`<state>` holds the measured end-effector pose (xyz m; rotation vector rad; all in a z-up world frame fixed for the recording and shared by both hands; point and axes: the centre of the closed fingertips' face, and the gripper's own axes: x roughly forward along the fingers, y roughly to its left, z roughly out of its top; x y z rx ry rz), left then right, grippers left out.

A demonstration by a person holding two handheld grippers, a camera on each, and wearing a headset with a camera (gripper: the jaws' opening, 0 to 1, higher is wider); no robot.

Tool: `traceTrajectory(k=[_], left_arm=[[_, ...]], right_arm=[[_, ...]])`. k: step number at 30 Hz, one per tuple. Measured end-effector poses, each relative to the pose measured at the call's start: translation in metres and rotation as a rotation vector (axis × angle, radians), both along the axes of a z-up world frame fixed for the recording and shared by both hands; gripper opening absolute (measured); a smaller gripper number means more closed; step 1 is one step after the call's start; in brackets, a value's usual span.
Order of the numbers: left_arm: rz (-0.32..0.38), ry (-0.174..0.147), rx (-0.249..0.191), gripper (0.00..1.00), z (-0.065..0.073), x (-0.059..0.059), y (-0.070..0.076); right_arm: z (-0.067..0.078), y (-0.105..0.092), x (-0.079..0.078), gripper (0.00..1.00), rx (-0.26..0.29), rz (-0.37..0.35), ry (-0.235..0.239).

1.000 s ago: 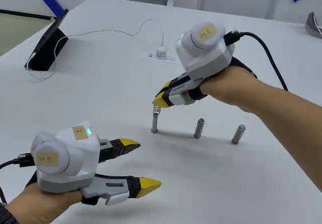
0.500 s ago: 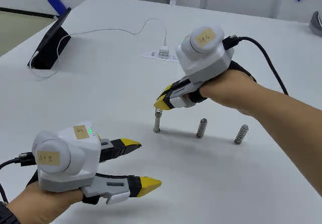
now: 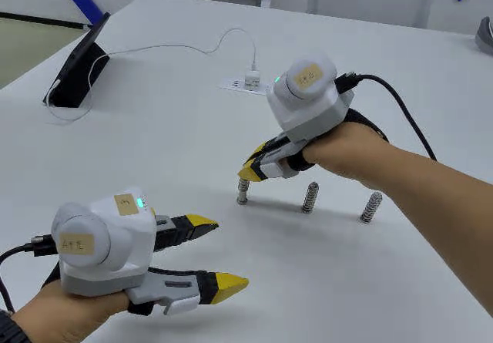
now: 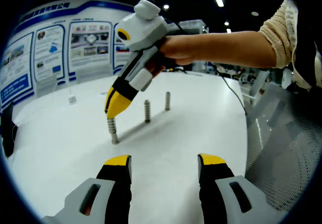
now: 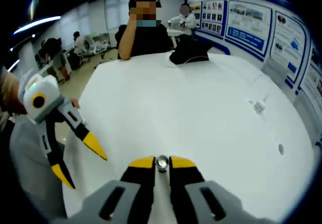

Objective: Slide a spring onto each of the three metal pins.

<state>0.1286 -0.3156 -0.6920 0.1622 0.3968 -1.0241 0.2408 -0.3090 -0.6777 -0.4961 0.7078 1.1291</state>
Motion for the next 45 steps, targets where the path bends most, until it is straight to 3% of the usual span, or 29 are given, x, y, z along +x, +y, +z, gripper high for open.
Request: traceTrajectory(k=[14,21,36,45], left_arm=[[0.003,0.005,0.002,0.53,-0.001,0.0,0.001],[0.0,0.006,0.002,0.53,-0.001,0.0,0.0],[0.011,0.004,0.007,0.54,-0.002,0.003,0.002],[0.022,0.001,0.007,0.55,0.0,0.006,0.003]], right_arm=[[-0.017,-0.006,-0.009,0.12,-0.05,-0.003,0.043],[-0.022,-0.01,-0.011,0.12,-0.075,-0.007,0.041],[-0.022,-0.013,-0.012,0.17,-0.071,-0.009,0.018],[-0.01,-0.026,-0.018,0.18,-0.053,-0.029,-0.006]])
